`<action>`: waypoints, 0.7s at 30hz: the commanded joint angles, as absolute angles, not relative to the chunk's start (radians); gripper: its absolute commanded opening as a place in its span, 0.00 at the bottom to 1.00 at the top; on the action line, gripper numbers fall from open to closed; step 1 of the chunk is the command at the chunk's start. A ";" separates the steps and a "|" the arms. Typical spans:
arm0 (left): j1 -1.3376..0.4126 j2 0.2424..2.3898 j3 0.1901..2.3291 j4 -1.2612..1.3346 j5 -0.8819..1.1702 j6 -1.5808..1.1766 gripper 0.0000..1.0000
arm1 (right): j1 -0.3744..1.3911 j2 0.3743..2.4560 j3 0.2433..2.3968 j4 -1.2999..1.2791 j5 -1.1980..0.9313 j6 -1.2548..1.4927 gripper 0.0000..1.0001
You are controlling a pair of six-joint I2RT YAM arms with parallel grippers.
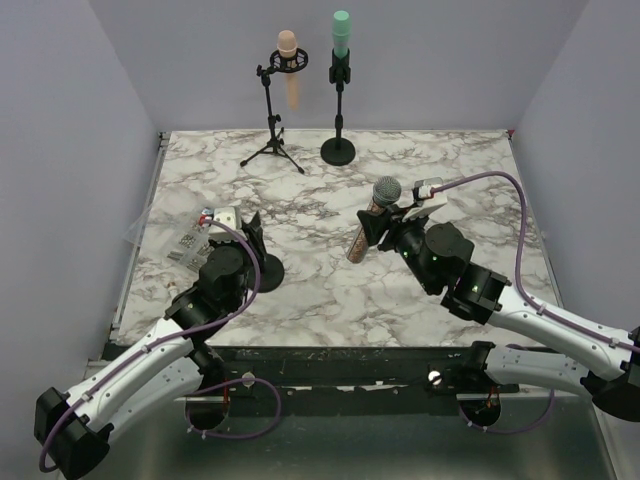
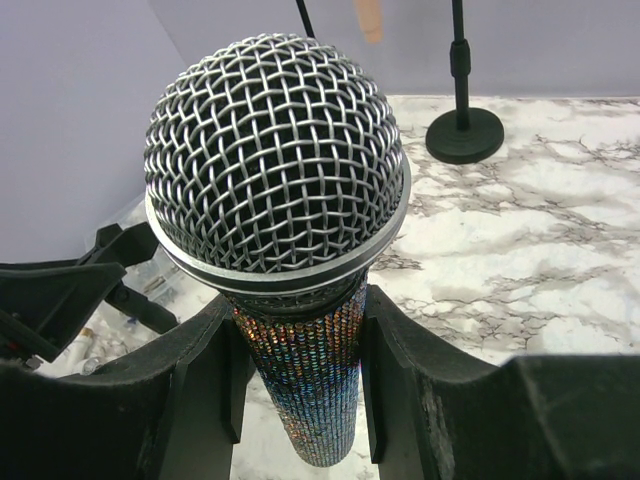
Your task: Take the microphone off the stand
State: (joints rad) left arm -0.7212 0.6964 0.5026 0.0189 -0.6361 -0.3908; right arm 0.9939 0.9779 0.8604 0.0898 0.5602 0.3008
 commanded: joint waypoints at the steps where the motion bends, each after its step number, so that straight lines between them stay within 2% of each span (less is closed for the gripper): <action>1: -0.729 0.700 0.485 -0.182 -0.599 -0.442 0.17 | 0.997 0.958 0.845 0.093 0.581 0.313 0.01; 4: -0.729 0.684 0.519 -0.205 -0.589 -0.440 0.54 | 0.996 0.959 0.842 0.089 0.582 0.317 0.01; 5: -0.729 0.680 0.532 -0.215 -0.586 -0.440 0.64 | 0.997 0.959 0.840 0.089 0.582 0.317 0.01; 8: -0.729 0.667 0.579 -0.241 -0.577 -0.435 0.83 | 0.998 0.958 0.836 0.083 0.584 0.320 0.01; 10: -0.729 0.657 0.617 -0.253 -0.549 -0.418 0.91 | 0.997 0.959 0.836 0.078 0.584 0.323 0.01; 13: -0.729 0.640 0.674 -0.256 -0.488 -0.384 0.98 | 0.997 0.958 0.832 0.071 0.585 0.327 0.01; 21: -0.728 0.597 0.822 -0.289 -0.427 -0.300 0.98 | 0.997 0.968 0.810 0.038 0.577 0.359 0.01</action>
